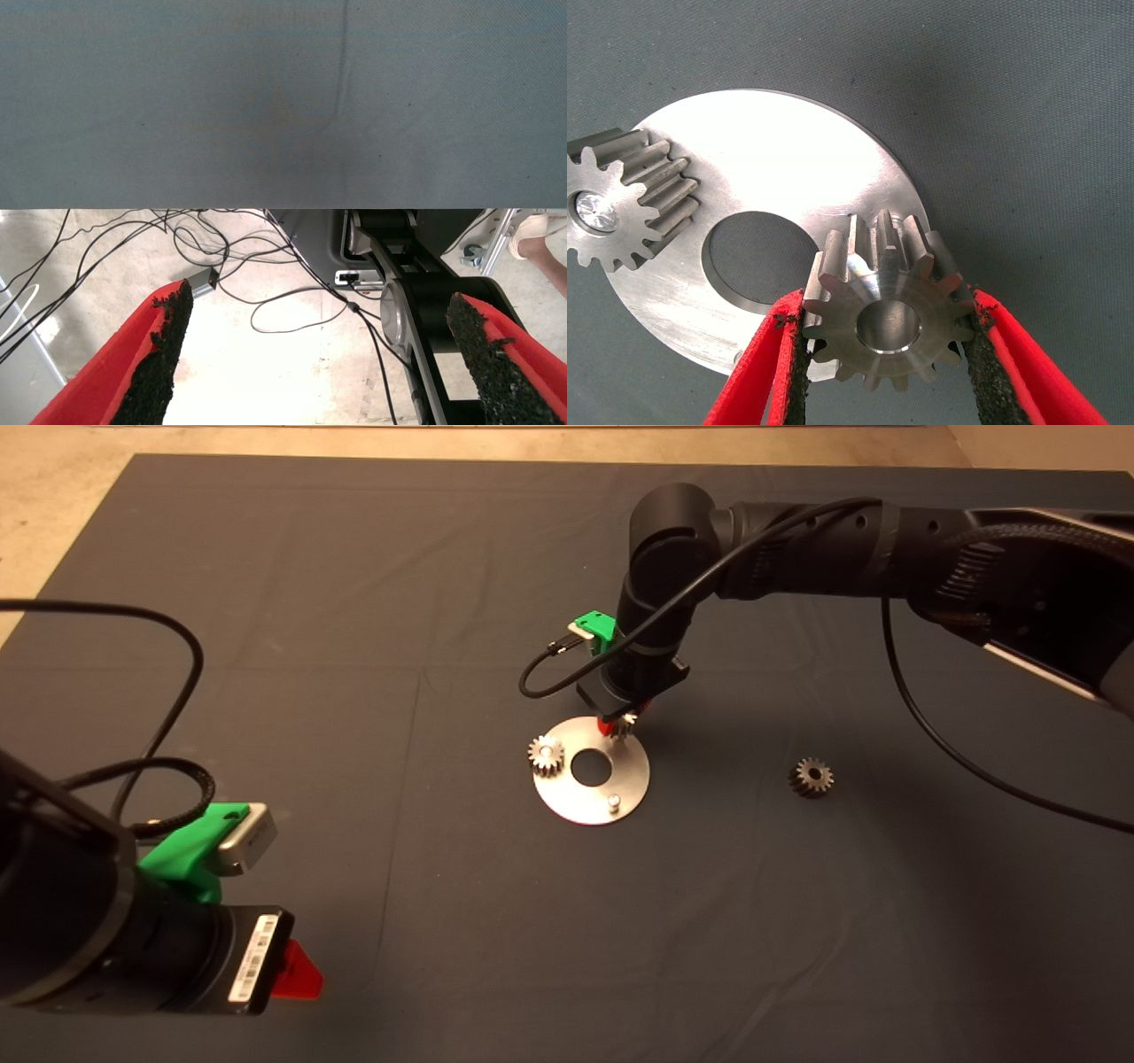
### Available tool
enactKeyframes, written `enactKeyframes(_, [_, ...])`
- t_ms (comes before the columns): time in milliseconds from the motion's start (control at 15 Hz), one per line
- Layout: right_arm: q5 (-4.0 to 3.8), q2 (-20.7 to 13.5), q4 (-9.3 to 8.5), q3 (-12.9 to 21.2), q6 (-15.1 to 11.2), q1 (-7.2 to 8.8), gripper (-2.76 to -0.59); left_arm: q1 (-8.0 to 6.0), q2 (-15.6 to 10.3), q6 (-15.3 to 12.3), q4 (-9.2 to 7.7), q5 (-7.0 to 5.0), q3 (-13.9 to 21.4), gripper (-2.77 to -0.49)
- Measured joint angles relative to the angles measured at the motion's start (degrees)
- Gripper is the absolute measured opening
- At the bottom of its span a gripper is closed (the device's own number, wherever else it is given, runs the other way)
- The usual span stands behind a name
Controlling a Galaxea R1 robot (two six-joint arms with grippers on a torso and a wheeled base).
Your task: Install three planetary gears onto the carrier pins
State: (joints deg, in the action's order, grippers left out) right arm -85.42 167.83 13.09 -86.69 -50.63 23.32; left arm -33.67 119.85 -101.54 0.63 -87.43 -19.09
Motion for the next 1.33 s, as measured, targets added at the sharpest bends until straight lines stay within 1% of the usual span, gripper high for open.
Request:
enactKeyframes(200, [-0.05,0.44,0.0,-0.11,0.0,0.0,-2.32,0.0,0.0,0.02,0.0,0.0,0.0,-1.22])
enactKeyframes(333, [0.11,0.65,0.0,-0.11,0.0,0.0,-2.32,0.0,0.0,0.0,0.0,0.0,0.0,-1.22])
enactKeyframes(733, [0.06,0.63,0.02,-0.13,0.02,0.0,-2.31,0.0,0.0,0.0,0.0,0.0,0.0,-1.22])
enactKeyframes(867, [-0.09,0.61,0.35,-0.18,0.0,0.0,-2.32,0.0,0.0,0.01,0.0,-0.02,0.0,-1.22])
enactKeyframes(1333, [-0.11,0.61,0.52,-0.18,0.02,-0.19,-2.31,0.0,0.0,0.01,0.0,0.0,0.0,-1.22])
